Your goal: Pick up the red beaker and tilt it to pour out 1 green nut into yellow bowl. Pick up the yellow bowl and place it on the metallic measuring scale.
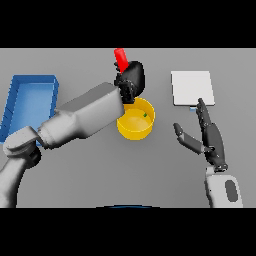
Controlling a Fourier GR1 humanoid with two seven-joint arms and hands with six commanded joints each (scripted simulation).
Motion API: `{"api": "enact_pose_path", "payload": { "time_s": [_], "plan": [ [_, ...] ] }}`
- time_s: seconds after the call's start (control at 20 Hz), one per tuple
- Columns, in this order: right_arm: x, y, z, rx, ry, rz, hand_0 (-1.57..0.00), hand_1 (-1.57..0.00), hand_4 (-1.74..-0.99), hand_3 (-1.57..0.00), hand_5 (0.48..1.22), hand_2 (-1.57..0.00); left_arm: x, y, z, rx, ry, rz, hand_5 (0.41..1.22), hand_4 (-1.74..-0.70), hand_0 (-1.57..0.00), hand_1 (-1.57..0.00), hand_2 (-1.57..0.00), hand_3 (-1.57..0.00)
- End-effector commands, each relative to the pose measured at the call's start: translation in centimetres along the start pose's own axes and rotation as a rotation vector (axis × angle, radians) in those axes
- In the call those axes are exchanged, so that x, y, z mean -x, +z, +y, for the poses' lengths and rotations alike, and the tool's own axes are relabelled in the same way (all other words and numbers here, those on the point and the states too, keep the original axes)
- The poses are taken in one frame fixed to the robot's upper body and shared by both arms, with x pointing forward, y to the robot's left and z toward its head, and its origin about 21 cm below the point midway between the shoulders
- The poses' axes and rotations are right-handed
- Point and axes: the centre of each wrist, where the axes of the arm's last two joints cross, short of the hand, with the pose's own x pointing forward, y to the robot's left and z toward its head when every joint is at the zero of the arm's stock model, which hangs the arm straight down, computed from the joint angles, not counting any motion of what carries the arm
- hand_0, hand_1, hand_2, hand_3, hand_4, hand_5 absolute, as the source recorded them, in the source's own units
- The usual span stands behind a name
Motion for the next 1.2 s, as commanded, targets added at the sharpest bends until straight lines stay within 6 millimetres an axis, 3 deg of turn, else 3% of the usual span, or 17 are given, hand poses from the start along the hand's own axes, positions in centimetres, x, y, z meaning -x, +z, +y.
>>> {"api": "enact_pose_path", "payload": {
  "time_s": [0.0,0.05,0.2,0.25,0.35,0.45,0.55,0.6,0.7,0.75,0.8,0.9,1.0,1.15],
  "plan": [
    [0.3,0.0,0.0,-0.001,0.003,0.016,0.00,0.00,-1.238,0.00,0.584,0.00,0.2,0.0,0.3,-0.010,-0.012,0.003,1.221,-1.74,-1.57,-1.57,-1.57,-1.57],
    [0.3,0.0,0.1,-0.006,-0.001,0.011,0.00,0.00,-1.235,0.00,0.584,0.00,0.4,0.1,0.4,-0.015,-0.015,0.009,1.221,-1.74,-1.57,-1.57,-1.57,-1.57],
    [0.3,0.1,0.1,-0.015,-0.007,-0.006,0.00,0.00,-1.222,0.00,0.590,0.00,3.5,0.8,1.3,-0.047,0.000,0.070,1.159,-1.74,-1.57,-1.57,-1.57,-1.57],
    [0.1,0.0,0.1,-0.015,-0.013,-0.017,0.00,0.00,-1.219,0.00,0.595,0.00,4.2,0.9,1.6,-0.068,-0.004,0.101,1.171,-1.74,-1.57,-1.57,-1.57,-1.57],
    [0.1,-0.1,0.4,-0.021,-0.016,-0.020,0.00,0.00,-1.222,0.00,0.609,0.00,7.1,1.6,1.7,-0.119,0.019,0.155,1.189,-1.64,-1.57,-1.27,-1.25,-1.57],
    [0.2,-0.1,0.2,-0.024,-0.029,-0.026,0.00,0.00,-1.231,0.00,0.620,0.00,10.9,2.7,2.1,-0.147,0.045,0.237,1.201,-1.68,-1.57,-1.38,-1.37,-1.21],
    [0.1,-0.2,-0.3,-0.032,-0.026,-0.024,0.00,0.00,-1.246,0.00,0.631,0.00,14.5,4.3,2.5,-0.161,0.089,0.315,1.208,-1.60,-1.57,-1.45,-1.44,-1.34],
    [0.0,-0.3,0.1,-0.035,-0.027,-0.029,0.00,0.00,-1.256,0.00,0.635,0.00,17.2,5.6,2.7,-0.165,0.146,0.380,1.211,-1.57,-1.57,-1.47,-1.47,-1.39],
    [0.1,-0.5,0.3,-0.045,-0.024,-0.029,0.00,0.00,-1.274,0.00,0.642,0.00,19.9,6.7,1.8,-0.158,0.255,0.453,1.214,-1.54,-1.57,-1.51,-1.50,-1.45],
    [0.0,-0.7,0.3,-0.047,-0.017,-0.026,0.00,0.00,-1.281,0.00,0.644,0.00,22.1,7.9,0.6,-0.155,0.386,0.496,1.216,-1.58,-1.57,-1.52,-1.52,-1.48],
    [0.0,-0.6,0.3,-0.050,-0.010,-0.027,0.00,0.00,-1.292,0.00,0.645,0.00,24.2,9.0,-2.0,-0.133,0.564,0.564,1.217,-1.61,-1.57,-1.53,-1.53,-1.45],
    [-0.3,-0.7,-0.3,-0.059,-0.001,-0.058,0.00,0.00,-1.306,0.00,0.651,0.00,25.9,10.0,-6.5,-0.131,0.841,0.625,1.218,-1.66,-1.57,-1.55,-1.54,-1.45],
    [-0.2,-0.8,0.0,-0.062,0.007,-0.059,0.00,0.00,-1.312,0.00,0.653,0.00,26.2,10.6,-10.6,-0.136,1.028,0.693,1.219,-1.69,-1.57,-1.55,-1.55,-1.42],
    [-0.3,-1.0,0.2,-0.070,0.020,-0.070,0.00,0.00,-1.301,0.00,0.652,0.00,25.9,11.4,-15.0,-0.179,1.231,0.786,1.220,-1.71,-1.57,-1.56,-1.56,-1.40]
  ]
}}
